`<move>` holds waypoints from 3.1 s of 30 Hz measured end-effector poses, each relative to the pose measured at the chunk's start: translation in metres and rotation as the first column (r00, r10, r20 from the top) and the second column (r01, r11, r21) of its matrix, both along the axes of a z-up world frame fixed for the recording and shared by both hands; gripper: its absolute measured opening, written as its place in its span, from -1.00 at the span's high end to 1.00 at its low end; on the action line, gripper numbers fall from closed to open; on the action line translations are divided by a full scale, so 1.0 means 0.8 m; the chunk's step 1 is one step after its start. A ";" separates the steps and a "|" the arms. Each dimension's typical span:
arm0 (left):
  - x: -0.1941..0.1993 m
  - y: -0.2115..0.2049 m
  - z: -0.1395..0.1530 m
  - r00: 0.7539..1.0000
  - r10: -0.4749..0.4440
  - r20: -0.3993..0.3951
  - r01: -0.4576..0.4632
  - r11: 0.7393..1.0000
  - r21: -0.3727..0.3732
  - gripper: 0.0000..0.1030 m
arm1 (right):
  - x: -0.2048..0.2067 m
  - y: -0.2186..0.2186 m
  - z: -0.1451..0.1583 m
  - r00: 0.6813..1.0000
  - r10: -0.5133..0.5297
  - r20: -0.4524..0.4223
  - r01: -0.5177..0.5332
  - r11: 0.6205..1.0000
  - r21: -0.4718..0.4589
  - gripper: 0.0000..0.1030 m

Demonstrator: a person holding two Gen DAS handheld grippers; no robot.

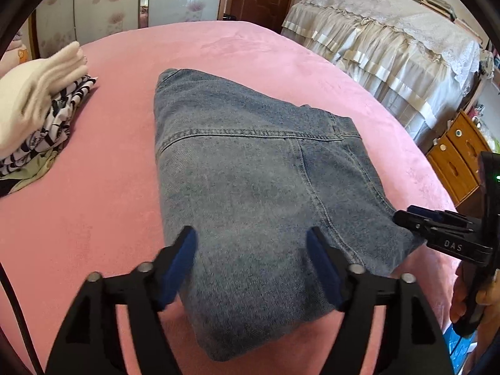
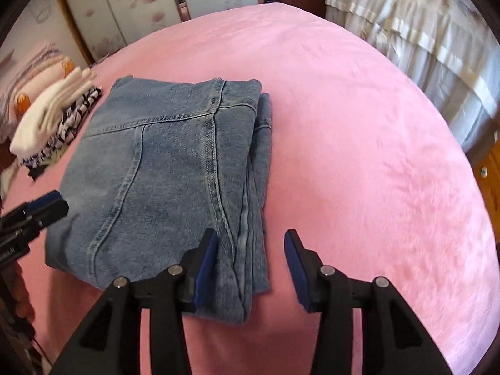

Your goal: Fold large clothes

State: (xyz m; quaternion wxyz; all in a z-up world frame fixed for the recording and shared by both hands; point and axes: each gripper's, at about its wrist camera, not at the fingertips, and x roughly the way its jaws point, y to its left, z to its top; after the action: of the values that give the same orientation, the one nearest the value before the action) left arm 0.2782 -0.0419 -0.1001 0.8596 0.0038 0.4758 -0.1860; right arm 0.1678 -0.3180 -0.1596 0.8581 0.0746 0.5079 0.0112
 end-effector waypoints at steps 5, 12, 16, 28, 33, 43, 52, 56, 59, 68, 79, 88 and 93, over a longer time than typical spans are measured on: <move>-0.006 0.009 0.008 0.999 0.035 -0.016 -0.034 0.999 0.019 -0.58 | -0.005 0.013 0.012 1.000 -0.025 0.008 0.025 1.000 -0.002 0.14; -0.021 0.034 0.021 0.992 0.106 -0.068 -0.107 0.994 -0.020 -0.60 | -0.026 0.017 0.025 0.998 -0.064 0.008 0.064 0.997 0.050 -0.06; -0.037 0.043 0.028 0.988 0.133 -0.076 -0.134 0.991 -0.014 -0.60 | -0.042 0.021 0.026 0.997 -0.071 -0.003 0.071 0.993 0.094 -0.12; -0.063 0.049 0.047 0.988 0.044 -0.149 -0.049 0.998 -0.032 -0.60 | -0.065 0.032 0.047 0.999 -0.029 -0.016 0.031 0.994 0.109 -0.19; -0.036 0.047 0.066 0.977 -0.012 -0.213 -0.013 0.993 -0.114 -0.65 | -0.045 0.037 0.090 0.998 0.019 0.053 -0.021 0.999 0.037 -0.24; 0.016 0.038 0.109 0.984 -0.115 -0.134 0.080 0.967 -0.240 -0.88 | 0.007 0.027 0.161 0.984 0.093 0.155 -0.083 0.994 -0.072 -0.41; 0.075 0.051 0.062 0.981 -0.041 -0.189 -0.003 0.975 -0.224 -0.88 | 0.066 -0.006 0.111 0.996 0.077 0.045 -0.078 0.997 0.022 -0.54; 0.093 0.062 0.028 0.974 -0.025 -0.225 -0.031 0.970 -0.243 -0.84 | 0.083 -0.022 0.070 0.997 0.075 -0.022 -0.072 0.990 0.124 -0.54; 0.103 0.062 -0.002 0.959 -0.041 -0.280 -0.035 0.965 -0.260 -0.81 | 0.093 -0.033 0.035 0.995 0.071 -0.069 -0.056 0.977 0.205 -0.54; 0.110 0.058 -0.042 0.955 -0.073 -0.286 -0.013 0.957 -0.288 -0.83 | 0.114 -0.035 -0.039 0.980 0.149 -0.130 -0.084 0.909 0.407 -0.54; 0.129 0.060 -0.102 0.929 -0.099 -0.358 -0.032 0.939 -0.343 -0.85 | 0.148 -0.020 -0.070 0.973 0.216 -0.076 -0.149 0.849 0.507 -0.01; 0.127 0.035 -0.102 0.933 -0.101 -0.345 0.004 0.962 -0.272 -0.97 | 0.165 -0.007 -0.078 0.967 0.248 -0.064 -0.182 0.839 0.512 0.16; 0.121 0.030 -0.090 0.948 -0.062 -0.312 -0.006 0.977 -0.214 -0.59 | 0.156 0.005 -0.063 0.973 0.227 -0.049 -0.183 0.878 0.443 0.50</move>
State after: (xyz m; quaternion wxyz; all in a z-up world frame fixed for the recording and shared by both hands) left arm 0.3749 -0.0178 -0.1717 0.7648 -0.1110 0.5849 -0.2461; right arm 0.2929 -0.3139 -0.2100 0.7871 0.2108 0.5397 0.2116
